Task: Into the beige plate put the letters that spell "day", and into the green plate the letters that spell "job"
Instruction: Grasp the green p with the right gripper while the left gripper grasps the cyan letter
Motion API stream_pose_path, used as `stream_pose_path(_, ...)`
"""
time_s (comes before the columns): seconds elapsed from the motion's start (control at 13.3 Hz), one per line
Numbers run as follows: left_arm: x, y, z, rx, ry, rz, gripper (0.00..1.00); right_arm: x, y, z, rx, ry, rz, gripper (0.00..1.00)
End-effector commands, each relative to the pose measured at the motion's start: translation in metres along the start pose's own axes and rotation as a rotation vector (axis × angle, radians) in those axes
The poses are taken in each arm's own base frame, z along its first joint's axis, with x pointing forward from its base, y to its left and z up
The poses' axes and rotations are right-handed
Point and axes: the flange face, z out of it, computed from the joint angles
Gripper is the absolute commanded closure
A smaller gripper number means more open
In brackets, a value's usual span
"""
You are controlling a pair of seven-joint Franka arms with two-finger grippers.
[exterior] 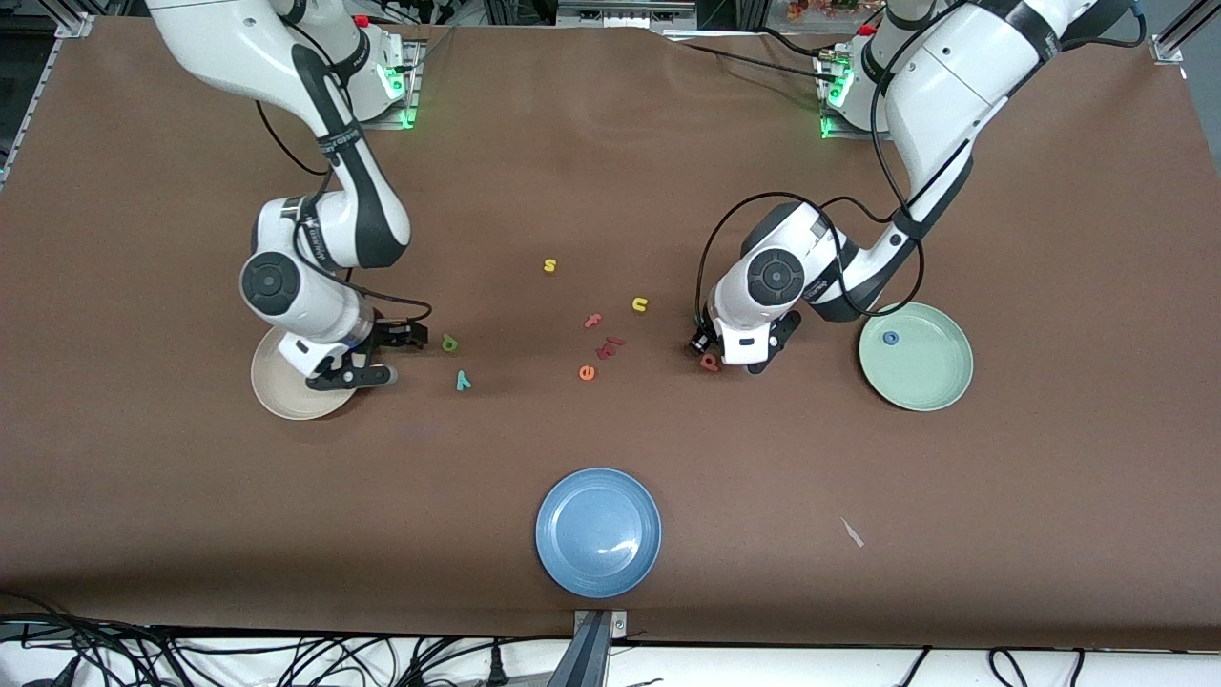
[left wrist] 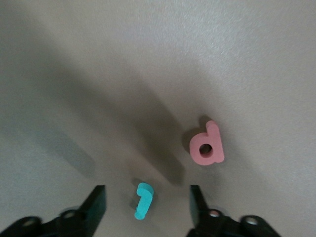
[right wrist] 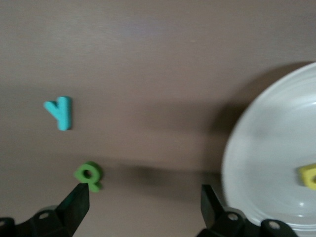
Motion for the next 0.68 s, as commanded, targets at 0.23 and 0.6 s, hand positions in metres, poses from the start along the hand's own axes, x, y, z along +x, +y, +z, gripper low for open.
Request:
stream_pose_path(0.23, -0.011, -0.002, 0.010, 0.002, 0.026, 0.019, 0.48, -0.021, -0.036, 0.028, 0.035, 0.057, 0.053, 0.00)
stream_pose_path(0.6, -0.009, -0.003, 0.016, 0.011, 0.021, 0.019, 1.00, -0.036, -0.049, 0.058, 0.023, 0.093, 0.021, 0.00)
